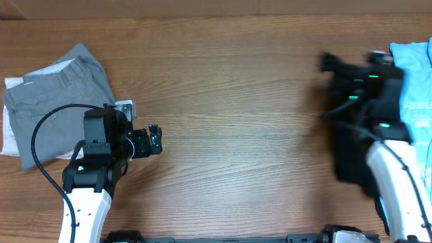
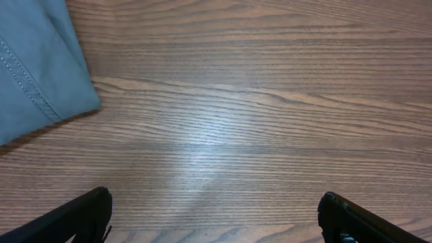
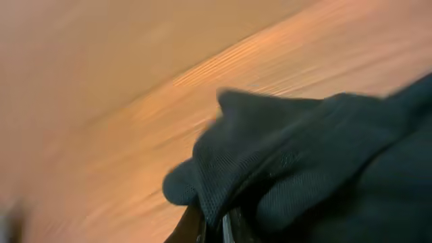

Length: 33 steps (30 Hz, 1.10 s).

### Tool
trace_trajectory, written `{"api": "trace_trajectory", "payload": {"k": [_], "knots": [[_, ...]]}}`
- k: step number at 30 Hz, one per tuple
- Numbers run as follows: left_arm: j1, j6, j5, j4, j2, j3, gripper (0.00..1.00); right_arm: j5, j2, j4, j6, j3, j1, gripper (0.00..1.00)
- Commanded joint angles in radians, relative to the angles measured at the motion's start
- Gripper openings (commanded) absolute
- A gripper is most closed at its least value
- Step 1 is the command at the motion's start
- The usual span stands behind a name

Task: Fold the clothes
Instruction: 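Reach the right gripper to the black polo shirt and grasp it, then drag the black shirt leftward to the table center with right gripper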

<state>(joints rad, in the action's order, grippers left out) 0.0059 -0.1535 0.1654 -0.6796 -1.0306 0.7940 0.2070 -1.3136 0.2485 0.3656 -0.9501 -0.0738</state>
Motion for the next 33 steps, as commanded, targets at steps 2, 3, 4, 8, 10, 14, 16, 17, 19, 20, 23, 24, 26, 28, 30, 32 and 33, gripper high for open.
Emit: {"api": "trace_trajectory", "payload": {"k": [2,3,4,8,10,14,16,17,19,20,23,24,26,28,30,32,33], "knots": [[-0.011,0.015,0.012,0.008,-0.003,0.027,1.0,-0.021,-0.017,-0.018,0.002,-0.029,0.309,0.05],[-0.011,0.015,0.012,0.008,-0.003,0.027,1.0,-0.05,-0.027,-0.019,0.002,-0.029,0.341,0.09],[-0.011,0.016,0.012,0.009,-0.003,0.027,1.0,-0.106,-0.058,-0.024,0.002,-0.029,0.412,0.13],[-0.011,0.016,0.012,0.007,-0.003,0.027,1.0,-0.217,-0.108,-0.041,-0.027,-0.029,0.467,0.44],[-0.011,0.016,0.012,0.007,-0.003,0.027,1.0,-0.354,-0.101,-0.032,-0.028,-0.029,0.447,0.72],[-0.011,0.015,0.012,0.007,-0.003,0.027,1.0,-0.423,-0.072,0.006,-0.033,-0.029,0.344,0.83],[-0.011,0.015,0.013,0.007,-0.003,0.027,1.0,-0.38,-0.075,0.059,-0.064,-0.029,0.278,0.81],[-0.011,0.015,0.02,0.007,-0.003,0.027,1.0,-0.349,-0.08,0.1,-0.086,-0.029,0.251,0.8],[-0.011,0.015,0.033,0.008,-0.003,0.027,1.0,-0.34,-0.092,0.217,-0.078,-0.029,0.214,0.8],[-0.011,0.015,0.045,0.009,-0.003,0.027,1.0,-0.34,-0.096,0.257,-0.076,-0.028,0.204,0.81],[-0.012,0.014,0.104,0.021,-0.003,0.027,1.0,-0.341,-0.122,0.409,-0.043,-0.021,0.167,0.89],[-0.012,0.015,0.123,0.027,-0.003,0.027,1.0,-0.343,-0.128,0.439,-0.042,-0.021,0.163,0.9],[-0.013,0.015,0.179,0.034,-0.004,0.027,1.0,-0.365,-0.146,0.51,-0.008,-0.02,0.149,0.95],[-0.015,0.015,0.239,0.034,-0.013,0.027,1.0,-0.374,-0.167,0.519,0.01,-0.02,0.13,0.98],[-0.041,0.014,0.279,0.034,-0.048,0.027,0.87,-0.374,-0.178,0.485,0.009,-0.02,0.093,1.0],[-0.077,0.005,0.277,0.034,-0.079,0.027,0.86,-0.366,-0.178,0.473,0.01,-0.02,0.073,1.0],[-0.115,-0.013,0.273,0.039,-0.113,0.027,0.86,-0.333,-0.178,0.463,0.009,-0.02,0.05,1.0]]}}
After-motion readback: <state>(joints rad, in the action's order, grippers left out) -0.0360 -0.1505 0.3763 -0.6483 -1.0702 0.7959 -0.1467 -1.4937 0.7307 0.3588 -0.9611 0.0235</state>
